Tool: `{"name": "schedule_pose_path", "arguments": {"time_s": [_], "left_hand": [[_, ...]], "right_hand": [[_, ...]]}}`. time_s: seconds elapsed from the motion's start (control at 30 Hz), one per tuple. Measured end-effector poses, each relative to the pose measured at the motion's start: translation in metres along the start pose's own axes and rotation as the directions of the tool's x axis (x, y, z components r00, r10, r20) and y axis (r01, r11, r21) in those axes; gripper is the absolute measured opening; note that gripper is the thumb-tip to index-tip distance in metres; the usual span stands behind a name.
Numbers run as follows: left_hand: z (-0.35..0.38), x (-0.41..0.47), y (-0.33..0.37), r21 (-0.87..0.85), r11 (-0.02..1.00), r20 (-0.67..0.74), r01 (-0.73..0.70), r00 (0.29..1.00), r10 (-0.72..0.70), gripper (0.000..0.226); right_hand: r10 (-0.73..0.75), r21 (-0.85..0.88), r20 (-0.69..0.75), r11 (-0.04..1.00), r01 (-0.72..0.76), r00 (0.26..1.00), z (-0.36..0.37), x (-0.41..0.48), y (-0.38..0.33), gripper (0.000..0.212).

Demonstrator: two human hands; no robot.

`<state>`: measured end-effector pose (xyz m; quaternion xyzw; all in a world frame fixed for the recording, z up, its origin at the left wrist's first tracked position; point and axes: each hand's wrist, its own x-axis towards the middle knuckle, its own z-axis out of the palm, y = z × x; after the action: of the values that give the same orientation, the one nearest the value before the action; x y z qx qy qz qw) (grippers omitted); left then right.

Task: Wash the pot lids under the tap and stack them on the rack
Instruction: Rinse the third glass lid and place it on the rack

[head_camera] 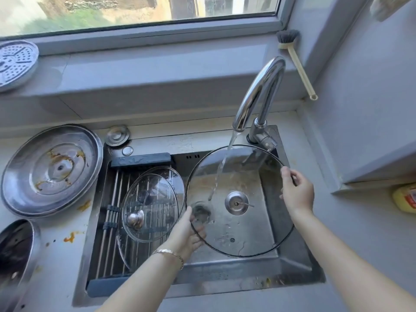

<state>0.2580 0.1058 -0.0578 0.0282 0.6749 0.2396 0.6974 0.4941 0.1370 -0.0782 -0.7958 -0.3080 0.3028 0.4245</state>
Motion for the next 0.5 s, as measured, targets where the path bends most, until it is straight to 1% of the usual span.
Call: {"name": "schedule_pose_path", "arguments": {"time_s": [0.07,0.13,0.2,0.3,0.37,0.43,0.47,0.5], "left_hand": [[-0.011,-0.001,0.003,0.061,0.998,-0.006,-0.017,1.000,0.018,0.049],[-0.015,-0.005,0.009,0.106,0.994,-0.002,-0.037,0.999,0.037,0.045],[-0.016,-0.011,0.017,0.160,0.984,0.004,-0.079,0.997,0.080,0.037],[-0.014,-0.022,0.031,0.271,0.936,0.038,-0.226,0.974,0.224,0.024],[-0.012,-0.032,0.043,0.324,0.890,0.086,-0.322,0.946,0.311,0.018],[-0.008,-0.046,0.053,0.328,0.855,0.145,-0.402,0.916,0.375,0.015],[-0.005,-0.052,0.058,0.314,0.842,0.175,-0.438,0.899,0.402,0.014],[-0.002,-0.057,0.061,0.296,0.834,0.194,-0.466,0.884,0.425,0.013]], "right_hand": [[0.126,0.032,0.009,0.992,-0.126,0.992,0.002,0.003,0.015,0.034],[0.252,0.037,0.039,0.967,-0.253,0.967,0.007,0.004,0.032,0.035],[0.339,0.023,0.083,0.940,-0.342,0.937,0.014,0.002,0.047,0.036],[0.441,0.000,0.170,0.894,-0.447,0.881,0.028,-0.004,0.062,0.042],[0.507,0.008,0.240,0.852,-0.524,0.828,0.037,-0.011,0.062,0.041],[0.550,0.002,0.316,0.814,-0.581,0.773,0.044,-0.018,0.054,0.039],[0.564,-0.024,0.357,0.802,-0.596,0.744,0.047,-0.020,0.051,0.038],[0.573,-0.094,0.400,0.802,-0.590,0.715,0.046,-0.023,0.045,0.037]]}}
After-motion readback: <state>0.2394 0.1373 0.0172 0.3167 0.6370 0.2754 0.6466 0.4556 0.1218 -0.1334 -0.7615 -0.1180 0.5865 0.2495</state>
